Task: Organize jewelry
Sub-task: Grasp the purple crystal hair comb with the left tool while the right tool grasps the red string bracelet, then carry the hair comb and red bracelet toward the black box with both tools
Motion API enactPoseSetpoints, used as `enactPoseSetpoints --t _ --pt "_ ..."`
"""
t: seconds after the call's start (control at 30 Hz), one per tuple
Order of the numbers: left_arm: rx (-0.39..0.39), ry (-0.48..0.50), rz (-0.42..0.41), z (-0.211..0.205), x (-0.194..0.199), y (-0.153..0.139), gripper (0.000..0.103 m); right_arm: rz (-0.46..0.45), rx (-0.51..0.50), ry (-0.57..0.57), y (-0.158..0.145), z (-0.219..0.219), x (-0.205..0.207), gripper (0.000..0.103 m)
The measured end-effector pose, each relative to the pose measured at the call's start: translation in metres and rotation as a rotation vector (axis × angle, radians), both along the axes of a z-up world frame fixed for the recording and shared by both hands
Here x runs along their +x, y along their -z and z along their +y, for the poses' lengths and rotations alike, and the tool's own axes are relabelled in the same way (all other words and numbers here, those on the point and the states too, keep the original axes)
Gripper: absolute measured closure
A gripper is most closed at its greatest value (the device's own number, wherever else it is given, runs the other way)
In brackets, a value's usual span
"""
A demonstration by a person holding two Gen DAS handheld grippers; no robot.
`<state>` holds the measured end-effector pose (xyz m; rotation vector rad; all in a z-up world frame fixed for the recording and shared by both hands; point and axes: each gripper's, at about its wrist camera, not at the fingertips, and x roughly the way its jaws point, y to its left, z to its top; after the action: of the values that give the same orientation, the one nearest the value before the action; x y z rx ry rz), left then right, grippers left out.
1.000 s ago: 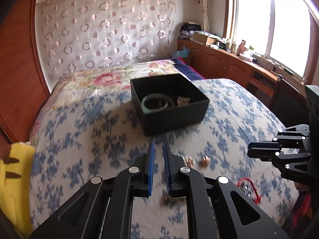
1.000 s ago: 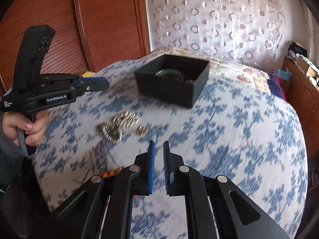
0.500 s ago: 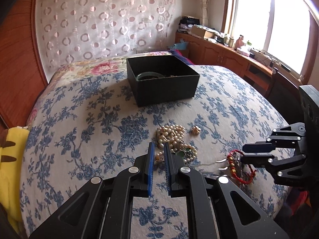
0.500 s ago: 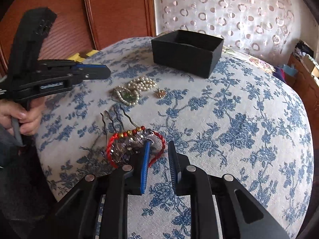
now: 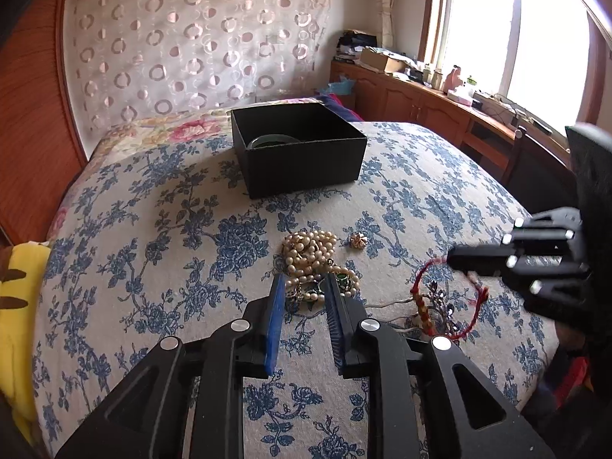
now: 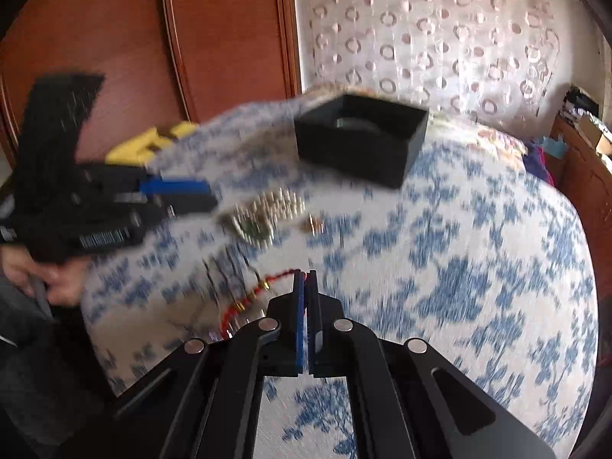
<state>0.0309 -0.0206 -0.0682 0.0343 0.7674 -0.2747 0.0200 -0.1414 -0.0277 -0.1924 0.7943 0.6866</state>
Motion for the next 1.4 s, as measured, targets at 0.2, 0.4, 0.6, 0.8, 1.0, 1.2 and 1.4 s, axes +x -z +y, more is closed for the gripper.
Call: enactPoseSetpoints --t 0.2,0.4,0.6,0.8,1.0,1.2,1.4 --pt "-0.005 0.015 -0.008 -0.005 -0.006 -0.005 0.080 -0.052 0.026 0.020 -0.022 -0.005 -0.006 0.101" --pt "-0.005 0.073 -0.016 -0.028 -0.016 -0.011 0.074 -0.046 0.012 0.092 -0.019 -0.031 -0.012 0.101" --pt "0.005 0.161 0.000 -0.060 -0.020 -0.009 0.074 -0.024 0.021 0.173 -0.010 -0.063 -0.013 0.101" --pt "0.044 0.224 0.046 -0.086 -0.021 0.004 0.082 -0.028 0.027 0.216 -0.007 -0.078 -0.010 0.101" --pt "0.079 0.249 0.084 -0.096 -0.024 0.014 0.084 -0.025 0.032 0.219 -0.004 -0.080 -0.008 0.101" --pt "0.095 0.268 0.110 -0.099 -0.018 0.022 0.083 -0.025 0.029 0.215 -0.003 -0.077 -0.007 0.101" --pt "0.132 0.289 0.112 -0.105 -0.011 0.024 0.082 -0.027 0.031 0.215 -0.004 -0.076 -0.005 0.101"
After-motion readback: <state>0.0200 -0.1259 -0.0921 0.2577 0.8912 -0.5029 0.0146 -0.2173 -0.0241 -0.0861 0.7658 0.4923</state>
